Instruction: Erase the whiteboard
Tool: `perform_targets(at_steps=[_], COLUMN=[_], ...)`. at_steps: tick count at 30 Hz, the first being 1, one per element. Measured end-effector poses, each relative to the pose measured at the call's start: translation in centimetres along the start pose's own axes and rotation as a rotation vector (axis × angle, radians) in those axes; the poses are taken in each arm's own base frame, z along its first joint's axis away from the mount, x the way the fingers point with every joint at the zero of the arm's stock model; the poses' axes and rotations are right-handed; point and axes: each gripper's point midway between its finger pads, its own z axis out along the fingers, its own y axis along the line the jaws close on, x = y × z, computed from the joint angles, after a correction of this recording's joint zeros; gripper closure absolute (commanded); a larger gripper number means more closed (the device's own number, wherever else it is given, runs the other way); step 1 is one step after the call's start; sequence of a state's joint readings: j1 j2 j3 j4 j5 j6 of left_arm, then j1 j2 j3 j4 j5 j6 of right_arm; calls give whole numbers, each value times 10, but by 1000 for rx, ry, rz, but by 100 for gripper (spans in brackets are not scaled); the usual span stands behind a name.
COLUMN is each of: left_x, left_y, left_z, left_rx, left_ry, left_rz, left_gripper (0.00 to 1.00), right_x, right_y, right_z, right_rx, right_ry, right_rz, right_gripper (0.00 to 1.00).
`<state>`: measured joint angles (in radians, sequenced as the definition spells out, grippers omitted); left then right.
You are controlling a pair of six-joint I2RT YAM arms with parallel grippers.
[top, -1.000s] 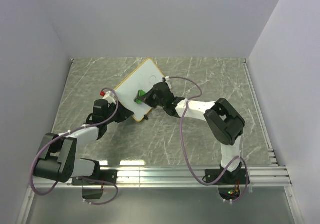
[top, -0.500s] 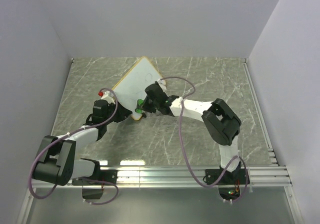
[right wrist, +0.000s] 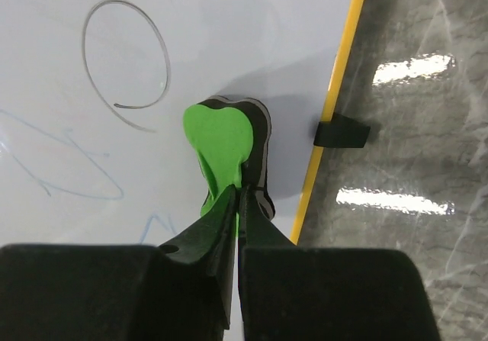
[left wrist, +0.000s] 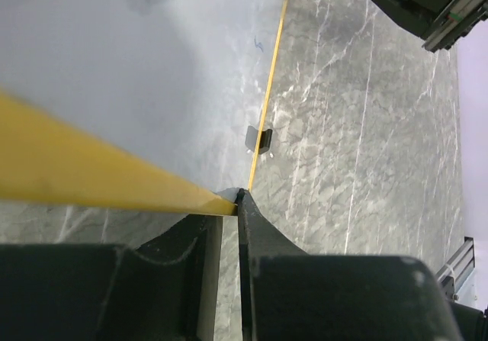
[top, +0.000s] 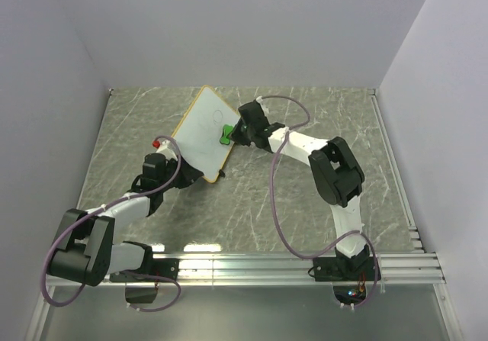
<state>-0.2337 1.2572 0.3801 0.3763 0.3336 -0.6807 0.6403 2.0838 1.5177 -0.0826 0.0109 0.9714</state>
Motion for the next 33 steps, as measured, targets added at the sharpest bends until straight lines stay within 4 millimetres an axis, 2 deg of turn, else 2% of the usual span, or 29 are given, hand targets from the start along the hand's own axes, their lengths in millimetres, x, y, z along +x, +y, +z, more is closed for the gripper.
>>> perform_targets(at_steps=[5,9,17,20,27,33], left_x=[1,1,1,1,1,-1], left_y=[0,0,1,1,2,3], left_z=[0,0,0,0,0,1], left_rx=[2,1,-4,-6,-8,-19], left_ry=[3,3,4,4,1,-11], left_rz=[5,6,3,2,3,4], left_gripper=[100,100,100,100,100,100], right_x=[6,22,100,115,113,92], right_y=[1,5,40,49,51,57], right_z=[4,3,-36,-44,-43,-32], right_rx=[-36,-79,-248,-285,-271,-260], right_ry=[-2,-7,65,85,105,149], right_rz=[-2,-3,-18,-18,-20,-30], right_gripper=[100,100,100,100,100,100])
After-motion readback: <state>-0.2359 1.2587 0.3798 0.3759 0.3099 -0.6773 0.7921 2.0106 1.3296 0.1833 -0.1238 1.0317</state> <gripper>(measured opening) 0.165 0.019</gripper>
